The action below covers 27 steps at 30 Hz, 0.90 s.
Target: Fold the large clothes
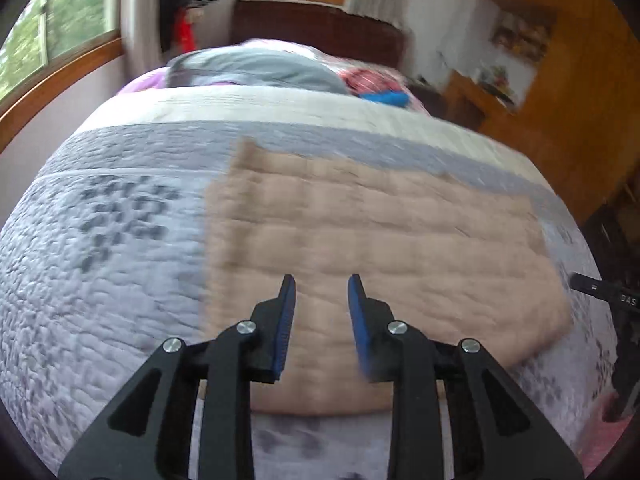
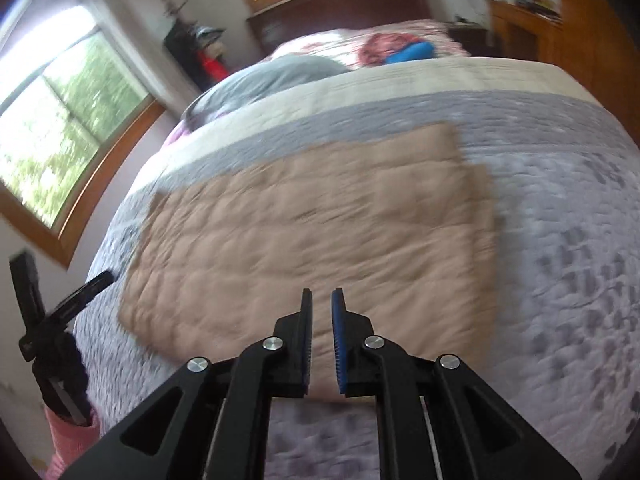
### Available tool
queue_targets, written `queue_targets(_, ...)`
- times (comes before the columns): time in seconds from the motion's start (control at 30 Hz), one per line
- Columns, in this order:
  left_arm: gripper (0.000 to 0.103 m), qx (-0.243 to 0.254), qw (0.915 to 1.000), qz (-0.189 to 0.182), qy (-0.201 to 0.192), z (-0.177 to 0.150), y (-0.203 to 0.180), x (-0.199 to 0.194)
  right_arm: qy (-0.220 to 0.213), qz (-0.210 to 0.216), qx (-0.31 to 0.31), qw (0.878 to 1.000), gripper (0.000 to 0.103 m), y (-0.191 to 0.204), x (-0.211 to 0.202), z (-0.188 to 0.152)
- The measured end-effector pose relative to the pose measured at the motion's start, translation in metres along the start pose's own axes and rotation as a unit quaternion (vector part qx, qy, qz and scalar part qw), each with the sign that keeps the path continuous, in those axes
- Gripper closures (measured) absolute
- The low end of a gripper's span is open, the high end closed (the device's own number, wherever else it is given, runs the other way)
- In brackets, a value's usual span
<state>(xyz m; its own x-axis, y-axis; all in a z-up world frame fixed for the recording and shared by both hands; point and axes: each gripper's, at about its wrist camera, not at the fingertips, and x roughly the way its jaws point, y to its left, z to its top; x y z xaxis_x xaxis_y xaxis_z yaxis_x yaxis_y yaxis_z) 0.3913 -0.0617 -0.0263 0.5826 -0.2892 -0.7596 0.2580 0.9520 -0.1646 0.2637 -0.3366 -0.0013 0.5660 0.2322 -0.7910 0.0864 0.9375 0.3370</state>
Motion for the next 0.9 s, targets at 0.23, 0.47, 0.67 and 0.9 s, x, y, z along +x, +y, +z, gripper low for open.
queue_targets(0.23, 0.076, 0.02, 0.9986, -0.006, 0.048, -0.023, -0.044, 0.053, 0.039, -0.028, -0.02, 0.999, 0.092, 0.031, 0.041, -0.018)
queue_targets(0.47, 0.075, 0.035, 0.997, -0.008, 0.068, -0.039, -0.038, 0.085, 0.073, -0.035, -0.006, 0.997, 0.095, 0.013, 0.081, -0.026)
queue_targets(0.67, 0.075, 0.048, 0.9976, -0.002, 0.049, -0.049, -0.036, 0.093, 0.061, -0.031, -0.006, 0.998, 0.097, 0.01, 0.09, -0.034)
queue_targets(0.9, 0.076, 0.037, 0.9969, -0.011, 0.069, -0.039, -0.037, 0.075, 0.069, 0.026, 0.016, 0.997, 0.089, -0.008, 0.073, -0.028)
